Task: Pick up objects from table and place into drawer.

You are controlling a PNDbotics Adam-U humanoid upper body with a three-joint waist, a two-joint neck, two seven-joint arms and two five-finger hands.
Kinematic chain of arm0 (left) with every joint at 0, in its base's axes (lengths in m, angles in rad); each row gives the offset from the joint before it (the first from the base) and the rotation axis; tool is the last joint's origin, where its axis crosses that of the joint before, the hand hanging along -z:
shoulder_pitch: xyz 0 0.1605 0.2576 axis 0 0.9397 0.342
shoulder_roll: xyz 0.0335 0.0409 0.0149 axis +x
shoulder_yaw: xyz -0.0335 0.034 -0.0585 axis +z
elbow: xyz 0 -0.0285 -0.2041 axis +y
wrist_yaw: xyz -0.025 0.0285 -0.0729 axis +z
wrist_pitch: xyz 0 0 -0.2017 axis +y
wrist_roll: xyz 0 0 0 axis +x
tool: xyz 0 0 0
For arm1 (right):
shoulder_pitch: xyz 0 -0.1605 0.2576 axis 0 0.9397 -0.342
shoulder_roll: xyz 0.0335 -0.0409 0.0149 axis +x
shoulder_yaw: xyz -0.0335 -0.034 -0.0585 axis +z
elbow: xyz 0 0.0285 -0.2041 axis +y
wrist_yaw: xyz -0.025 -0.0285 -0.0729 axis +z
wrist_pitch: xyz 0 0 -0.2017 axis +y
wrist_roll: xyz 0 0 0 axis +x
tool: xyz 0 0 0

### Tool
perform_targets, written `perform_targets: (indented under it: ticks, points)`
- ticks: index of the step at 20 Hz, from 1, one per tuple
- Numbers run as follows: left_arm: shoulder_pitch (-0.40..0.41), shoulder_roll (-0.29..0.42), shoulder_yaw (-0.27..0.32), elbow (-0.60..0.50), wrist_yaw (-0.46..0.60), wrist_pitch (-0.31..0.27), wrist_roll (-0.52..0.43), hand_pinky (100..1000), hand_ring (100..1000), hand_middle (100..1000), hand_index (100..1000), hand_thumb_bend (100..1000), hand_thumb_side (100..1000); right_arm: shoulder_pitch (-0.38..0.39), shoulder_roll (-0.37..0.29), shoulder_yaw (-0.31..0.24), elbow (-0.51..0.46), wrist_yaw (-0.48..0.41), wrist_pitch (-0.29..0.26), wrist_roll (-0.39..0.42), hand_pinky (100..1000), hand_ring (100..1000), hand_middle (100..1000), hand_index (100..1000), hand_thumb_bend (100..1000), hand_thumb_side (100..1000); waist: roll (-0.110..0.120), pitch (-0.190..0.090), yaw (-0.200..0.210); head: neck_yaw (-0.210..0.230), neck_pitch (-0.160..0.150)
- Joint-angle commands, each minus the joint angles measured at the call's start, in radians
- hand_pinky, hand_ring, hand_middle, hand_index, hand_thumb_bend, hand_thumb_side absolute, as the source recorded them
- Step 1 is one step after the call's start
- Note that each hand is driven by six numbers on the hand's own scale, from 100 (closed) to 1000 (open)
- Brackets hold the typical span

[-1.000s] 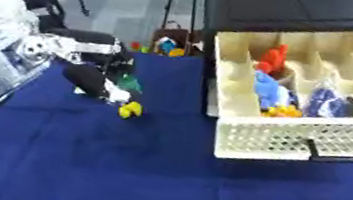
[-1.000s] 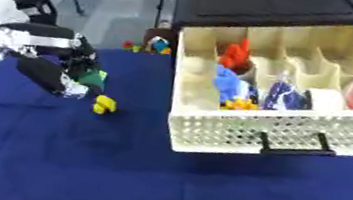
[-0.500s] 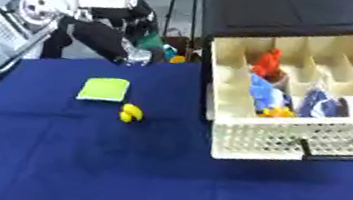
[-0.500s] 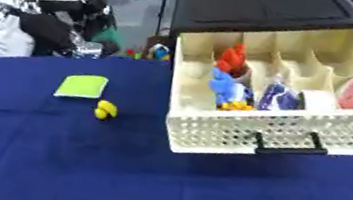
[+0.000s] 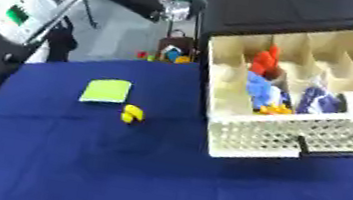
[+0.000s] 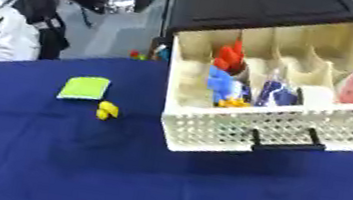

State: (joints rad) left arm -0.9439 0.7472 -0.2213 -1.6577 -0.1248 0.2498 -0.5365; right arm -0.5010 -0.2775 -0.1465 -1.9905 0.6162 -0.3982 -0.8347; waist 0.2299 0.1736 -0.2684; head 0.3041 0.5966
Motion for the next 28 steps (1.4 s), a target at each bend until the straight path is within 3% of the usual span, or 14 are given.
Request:
perform_targets:
  ticks: [1, 12, 14, 18, 19, 20, 23, 28]
  points:
    - [-0.035, -0.005, 0.014, 0.014, 0.025, -0.009, 0.048, 222, 353, 335, 520, 106, 493, -0.019, -0.019, 0.006, -0.010, -0.011, -0.036, -0.031, 592, 617, 562, 757, 100, 1000, -0.006, -0.010, -0.004, 0.016, -0.009]
    - [-0.077, -0.097, -0.049, 0.106, 0.109, -0.055, 0.200, 284, 409, 373, 540, 158, 493, -0.033, -0.003, 0.007, -0.010, -0.022, -0.037, -0.033, 593, 617, 561, 759, 100, 1000, -0.004, 0.003, -0.030, 0.034, -0.023]
    - [-0.084, -0.110, -0.063, 0.131, 0.123, -0.072, 0.226, 324, 448, 407, 598, 197, 503, -0.033, 0.000, 0.008, -0.010, -0.024, -0.037, -0.033, 594, 618, 560, 759, 100, 1000, -0.004, 0.002, -0.030, 0.035, -0.022]
    - [-0.092, -0.122, -0.103, 0.146, 0.148, -0.122, 0.231, 450, 594, 586, 758, 601, 608, -0.033, 0.002, 0.008, -0.010, -0.026, -0.036, -0.034, 594, 618, 561, 759, 100, 1000, -0.004, 0.002, -0.030, 0.035, -0.017]
    - [-0.091, -0.123, -0.109, 0.143, 0.153, -0.134, 0.221, 574, 715, 699, 847, 844, 698, -0.033, 0.003, 0.008, -0.010, -0.026, -0.036, -0.035, 594, 618, 561, 759, 100, 1000, -0.004, 0.002, -0.030, 0.033, -0.017]
    - [-0.089, -0.123, -0.113, 0.139, 0.160, -0.147, 0.210, 603, 751, 738, 891, 941, 734, -0.033, 0.003, 0.008, -0.010, -0.026, -0.036, -0.035, 594, 618, 560, 759, 100, 1000, -0.004, 0.002, -0.030, 0.031, -0.017]
    - [-0.081, -0.121, -0.103, 0.143, 0.185, -0.185, 0.180, 613, 764, 744, 919, 996, 769, -0.032, 0.003, 0.006, -0.010, -0.026, -0.035, -0.037, 595, 618, 560, 760, 100, 1000, -0.004, 0.001, -0.028, 0.026, -0.016]
    - [-0.067, -0.118, -0.089, 0.166, 0.210, -0.227, 0.185, 604, 760, 732, 909, 974, 769, -0.031, 0.002, 0.006, -0.010, -0.026, -0.034, -0.037, 595, 618, 561, 760, 100, 1000, -0.004, 0.001, -0.024, 0.020, -0.016]
